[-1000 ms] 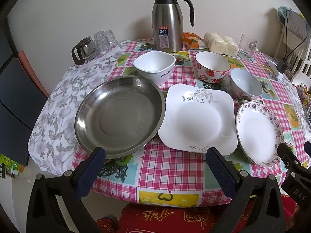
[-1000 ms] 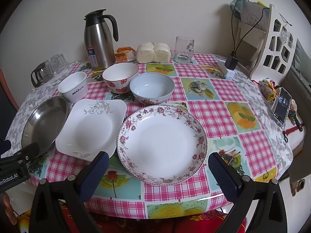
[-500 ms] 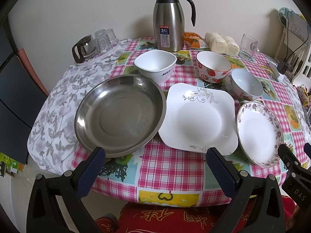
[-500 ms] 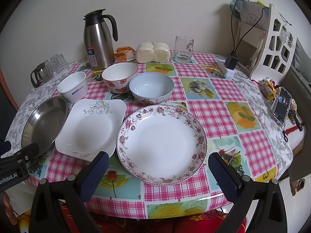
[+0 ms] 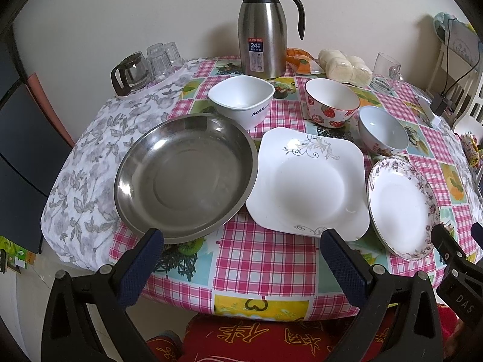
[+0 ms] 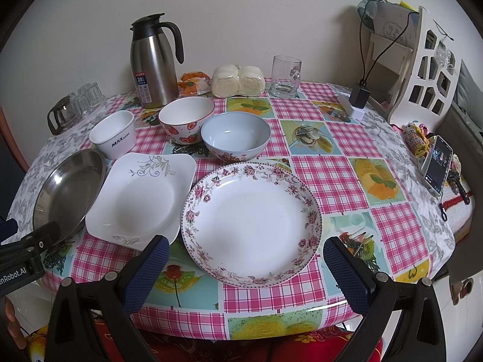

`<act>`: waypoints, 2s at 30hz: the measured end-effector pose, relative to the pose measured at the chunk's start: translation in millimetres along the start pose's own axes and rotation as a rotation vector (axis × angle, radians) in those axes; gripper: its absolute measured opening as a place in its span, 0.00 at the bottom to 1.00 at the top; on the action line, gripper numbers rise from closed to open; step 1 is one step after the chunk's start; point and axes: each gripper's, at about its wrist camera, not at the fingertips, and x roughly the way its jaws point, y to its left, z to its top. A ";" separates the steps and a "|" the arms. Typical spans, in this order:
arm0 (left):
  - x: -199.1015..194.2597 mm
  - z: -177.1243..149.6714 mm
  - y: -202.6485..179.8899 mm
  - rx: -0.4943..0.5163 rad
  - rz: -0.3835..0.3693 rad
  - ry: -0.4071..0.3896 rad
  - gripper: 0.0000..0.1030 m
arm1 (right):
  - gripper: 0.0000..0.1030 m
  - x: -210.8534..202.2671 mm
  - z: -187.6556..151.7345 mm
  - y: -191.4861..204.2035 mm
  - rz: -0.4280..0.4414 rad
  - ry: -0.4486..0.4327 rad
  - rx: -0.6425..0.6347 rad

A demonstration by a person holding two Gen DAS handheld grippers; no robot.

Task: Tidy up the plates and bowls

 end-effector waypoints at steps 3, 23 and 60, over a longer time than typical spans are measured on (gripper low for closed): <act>-0.1 -0.1 0.1 0.000 0.000 0.000 1.00 | 1.00 0.0 -0.1 0.1 0.000 0.000 0.000; 1.8 9.3 8.4 -0.030 -0.048 -0.001 1.00 | 1.00 2.6 2.1 -0.7 0.011 0.011 0.009; 83.2 135.2 25.4 -0.245 0.001 -0.142 1.00 | 1.00 107.2 120.3 39.3 0.066 0.073 0.075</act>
